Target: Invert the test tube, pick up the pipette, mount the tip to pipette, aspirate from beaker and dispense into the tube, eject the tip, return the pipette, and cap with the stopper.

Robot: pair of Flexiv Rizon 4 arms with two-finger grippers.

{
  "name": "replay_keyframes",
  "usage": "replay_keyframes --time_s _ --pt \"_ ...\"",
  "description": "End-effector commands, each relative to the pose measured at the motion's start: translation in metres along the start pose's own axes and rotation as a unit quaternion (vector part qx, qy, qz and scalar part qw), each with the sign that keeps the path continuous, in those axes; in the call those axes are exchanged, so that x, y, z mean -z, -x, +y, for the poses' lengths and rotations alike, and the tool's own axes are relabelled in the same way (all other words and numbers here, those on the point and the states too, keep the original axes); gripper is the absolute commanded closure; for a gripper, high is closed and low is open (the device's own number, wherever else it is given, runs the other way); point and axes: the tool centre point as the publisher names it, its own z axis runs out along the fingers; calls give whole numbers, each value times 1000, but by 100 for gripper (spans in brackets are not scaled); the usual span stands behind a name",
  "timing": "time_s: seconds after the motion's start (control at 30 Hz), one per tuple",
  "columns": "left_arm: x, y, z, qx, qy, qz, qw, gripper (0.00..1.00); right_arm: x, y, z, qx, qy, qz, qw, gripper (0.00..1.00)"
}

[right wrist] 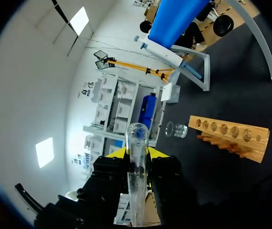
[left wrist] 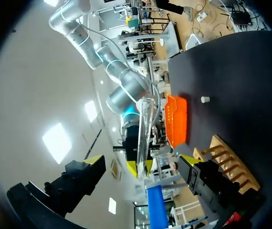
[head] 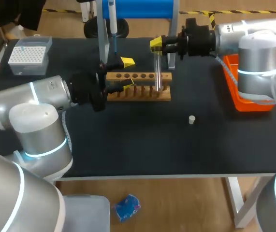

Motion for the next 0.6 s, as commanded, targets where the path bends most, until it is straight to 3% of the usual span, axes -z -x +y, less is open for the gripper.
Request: replay_keyframes --time_s 0.03,0.2,0.6 --pt "-3 -8 -5 -34 1 23 999 0 0 3 1 0 2 -2 1000 100" --pt "-12 -13 -13 -57 -15 45 997 0 -3 12 4 -16 5 6 1000 100" --pt "-47 -17 -33 -36 -82 55 994 0 -15 20 10 -24 -11 4 1000 100"
